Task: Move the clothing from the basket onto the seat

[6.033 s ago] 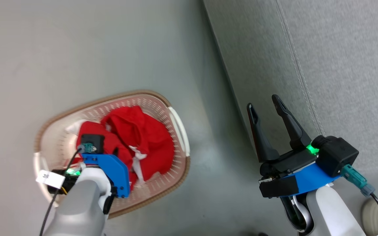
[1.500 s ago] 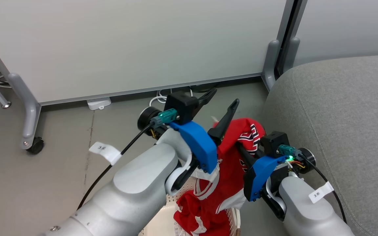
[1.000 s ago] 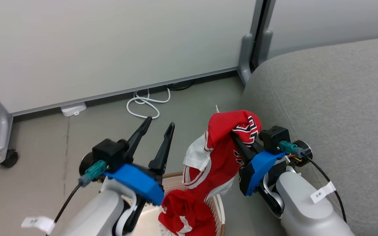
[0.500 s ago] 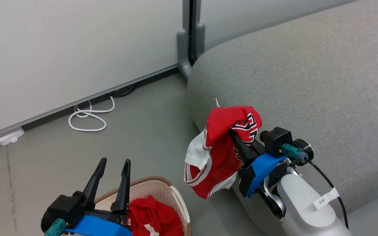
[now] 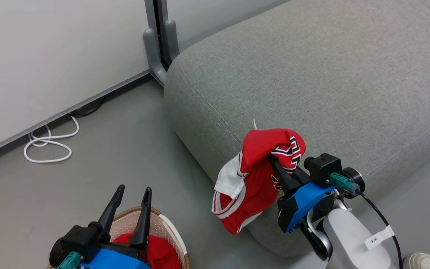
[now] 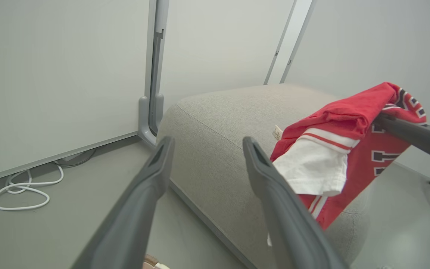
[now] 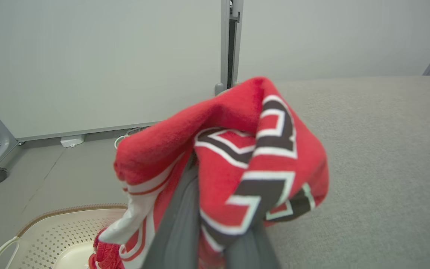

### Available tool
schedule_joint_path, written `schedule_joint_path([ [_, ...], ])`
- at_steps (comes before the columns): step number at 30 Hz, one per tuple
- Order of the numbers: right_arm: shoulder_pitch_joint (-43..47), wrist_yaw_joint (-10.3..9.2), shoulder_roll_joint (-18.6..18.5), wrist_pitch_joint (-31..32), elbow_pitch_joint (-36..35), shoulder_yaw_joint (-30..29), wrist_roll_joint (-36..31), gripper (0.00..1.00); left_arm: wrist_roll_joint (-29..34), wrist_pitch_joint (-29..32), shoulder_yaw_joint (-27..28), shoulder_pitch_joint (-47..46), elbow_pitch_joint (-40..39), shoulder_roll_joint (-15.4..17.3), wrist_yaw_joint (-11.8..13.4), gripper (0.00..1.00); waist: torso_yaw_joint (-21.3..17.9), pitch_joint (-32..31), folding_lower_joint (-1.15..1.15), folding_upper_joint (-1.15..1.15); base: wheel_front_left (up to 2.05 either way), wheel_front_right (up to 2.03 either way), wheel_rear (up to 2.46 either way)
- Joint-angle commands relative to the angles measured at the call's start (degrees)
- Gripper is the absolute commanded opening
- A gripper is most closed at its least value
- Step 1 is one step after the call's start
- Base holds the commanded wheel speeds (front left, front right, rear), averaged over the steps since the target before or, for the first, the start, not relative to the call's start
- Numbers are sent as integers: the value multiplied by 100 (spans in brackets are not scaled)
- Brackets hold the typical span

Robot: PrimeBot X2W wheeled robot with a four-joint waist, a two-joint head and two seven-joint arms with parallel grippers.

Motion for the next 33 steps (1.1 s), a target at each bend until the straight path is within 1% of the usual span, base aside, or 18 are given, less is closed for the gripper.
schedule_joint_path([
  [1,56,3,-6,5,-95,-37,-6,0,34,-27,2,-122,24,30,-28,100,-35,77,0,0,0,0,0],
  [8,141,2,-7,29,-220,-170,29,0,67,-27,-61,-216,82,57,-60,100,-31,140,0,0,0,0,0],
  [12,17,3,-3,40,-278,-339,27,0,84,-27,-146,-277,56,90,-61,100,115,280,0,0,0,0,0],
  [15,-208,2,-12,47,-329,-622,25,0,116,-27,-198,-360,-21,108,-61,100,239,436,0,0,0,0,0],
  [21,-1049,3,-24,257,-358,-1321,-329,0,204,-27,-343,-596,-197,313,-62,100,511,1004,0,0,0,0,0],
  [24,-1629,2,-177,392,-373,-1724,-354,0,221,-27,-386,-793,-358,451,-62,100,624,1423,0,0,0,0,0],
  [27,-2224,3,-319,496,-318,-2091,-114,0,281,-26,-435,-987,-492,612,-46,100,728,1867,0,0,0,0,0],
  [31,-2968,2,-772,571,-164,-2630,-59,0,371,-26,-455,-1257,-690,818,-46,100,886,2456,0,0,0,0,0],
  [33,-3275,2,-936,580,-43,-2940,-67,0,416,-10,-452,-1352,-800,899,-46,100,960,2716,0,0,0,0,0],
])
